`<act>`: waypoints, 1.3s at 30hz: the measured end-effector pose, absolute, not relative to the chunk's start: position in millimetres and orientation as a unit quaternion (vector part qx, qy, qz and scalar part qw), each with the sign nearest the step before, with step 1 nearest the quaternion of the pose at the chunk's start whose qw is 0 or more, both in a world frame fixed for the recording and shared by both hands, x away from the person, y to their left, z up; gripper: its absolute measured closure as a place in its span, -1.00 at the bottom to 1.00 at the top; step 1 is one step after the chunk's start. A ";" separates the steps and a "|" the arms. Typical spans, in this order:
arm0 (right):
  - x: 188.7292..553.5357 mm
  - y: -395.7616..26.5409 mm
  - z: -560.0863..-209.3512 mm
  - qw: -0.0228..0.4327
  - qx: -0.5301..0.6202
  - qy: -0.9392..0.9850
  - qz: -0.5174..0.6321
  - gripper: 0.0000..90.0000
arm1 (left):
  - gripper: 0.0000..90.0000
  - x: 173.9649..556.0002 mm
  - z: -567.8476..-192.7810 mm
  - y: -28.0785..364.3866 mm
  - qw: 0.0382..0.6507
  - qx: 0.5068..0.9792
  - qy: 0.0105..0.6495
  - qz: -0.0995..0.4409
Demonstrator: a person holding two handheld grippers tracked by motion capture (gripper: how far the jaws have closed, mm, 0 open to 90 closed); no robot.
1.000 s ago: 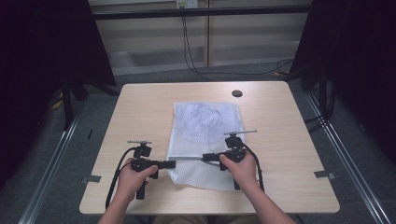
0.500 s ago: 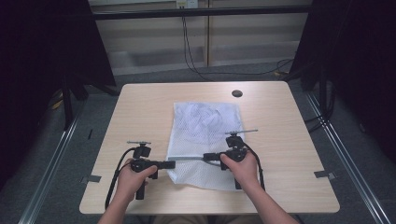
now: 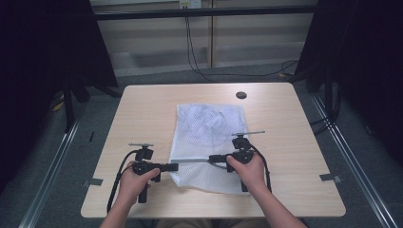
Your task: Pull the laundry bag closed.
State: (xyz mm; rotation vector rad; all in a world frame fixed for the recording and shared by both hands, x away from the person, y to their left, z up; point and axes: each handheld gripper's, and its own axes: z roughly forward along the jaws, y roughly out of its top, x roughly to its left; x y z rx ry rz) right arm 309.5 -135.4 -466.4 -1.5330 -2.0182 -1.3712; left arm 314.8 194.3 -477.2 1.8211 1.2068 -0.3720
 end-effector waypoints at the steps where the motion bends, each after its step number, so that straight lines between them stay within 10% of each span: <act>1: 309.9 -135.3 -465.9 0.132 -0.530 -0.692 -0.472 0.95 | 0.96 315.3 -477.9 195.2 0.447 0.736 0.486 -0.151; 39: 309.8 -133.5 -463.2 0.134 -0.525 -0.694 -0.473 0.95 | 0.96 310.9 -474.7 203.6 0.448 0.730 0.496 -0.145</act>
